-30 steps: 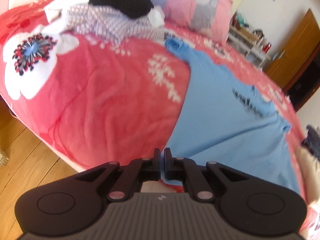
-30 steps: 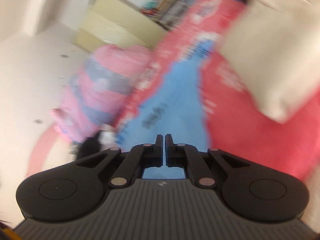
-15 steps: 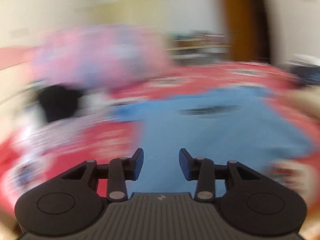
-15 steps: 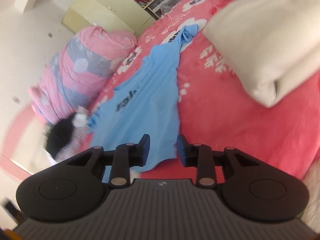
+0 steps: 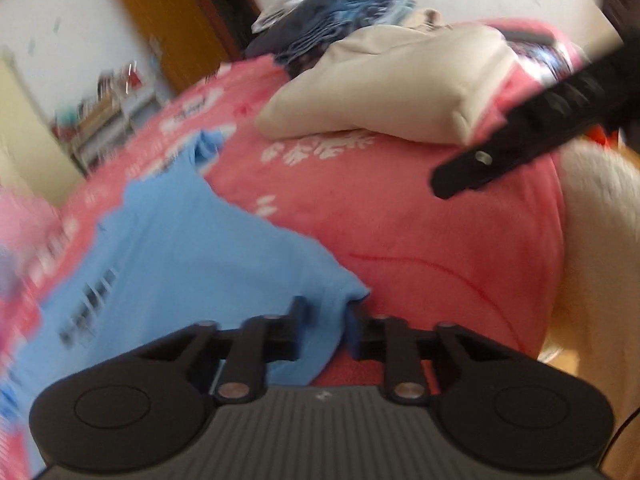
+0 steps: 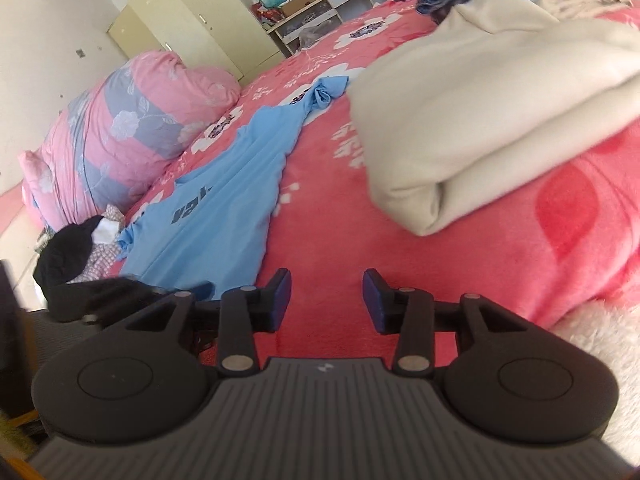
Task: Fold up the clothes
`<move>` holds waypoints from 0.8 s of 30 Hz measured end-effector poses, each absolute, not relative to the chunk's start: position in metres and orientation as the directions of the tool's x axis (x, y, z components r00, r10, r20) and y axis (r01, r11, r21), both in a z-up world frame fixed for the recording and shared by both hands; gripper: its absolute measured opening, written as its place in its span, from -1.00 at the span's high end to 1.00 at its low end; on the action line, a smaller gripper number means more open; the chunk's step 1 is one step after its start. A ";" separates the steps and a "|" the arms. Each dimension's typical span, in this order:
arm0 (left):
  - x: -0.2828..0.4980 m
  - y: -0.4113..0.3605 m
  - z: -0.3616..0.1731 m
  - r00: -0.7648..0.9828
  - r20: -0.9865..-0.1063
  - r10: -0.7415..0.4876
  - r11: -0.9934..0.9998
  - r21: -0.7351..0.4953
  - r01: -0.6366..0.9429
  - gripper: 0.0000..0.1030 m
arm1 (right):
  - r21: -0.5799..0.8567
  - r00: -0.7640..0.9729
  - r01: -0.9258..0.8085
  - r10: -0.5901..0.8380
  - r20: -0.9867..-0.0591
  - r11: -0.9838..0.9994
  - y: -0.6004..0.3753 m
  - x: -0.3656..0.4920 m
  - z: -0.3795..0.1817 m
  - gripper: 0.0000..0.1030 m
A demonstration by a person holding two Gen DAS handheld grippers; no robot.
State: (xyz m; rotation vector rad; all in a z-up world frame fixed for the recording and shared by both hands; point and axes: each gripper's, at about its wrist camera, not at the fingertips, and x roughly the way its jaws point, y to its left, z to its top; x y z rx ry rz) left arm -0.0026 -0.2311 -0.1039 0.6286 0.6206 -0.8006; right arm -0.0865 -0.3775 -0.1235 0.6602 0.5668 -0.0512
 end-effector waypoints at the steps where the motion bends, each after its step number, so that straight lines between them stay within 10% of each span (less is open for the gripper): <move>1: 0.007 -0.225 -0.100 0.520 -0.714 -0.469 0.581 0.194 0.791 0.90 | 0.572 0.850 0.216 0.135 -0.508 0.791 -0.379 -0.087 -0.125 0.24; 10: 0.119 -0.109 -0.101 0.289 -0.550 -0.784 0.620 -0.718 0.316 0.92 | 0.781 0.870 0.098 0.328 -0.368 0.617 -0.391 -0.069 -0.133 0.21; 17: 0.127 -0.081 -0.128 0.272 -0.466 -0.842 0.526 -0.822 0.219 0.92 | 0.983 0.828 0.046 0.544 -0.138 0.180 -0.388 -0.014 -0.162 -0.05; 24: 0.127 -0.101 -0.134 0.179 -0.433 -0.884 0.468 -0.831 0.300 0.91 | 0.970 0.750 0.079 0.627 -0.211 0.231 -0.352 0.033 -0.158 -0.17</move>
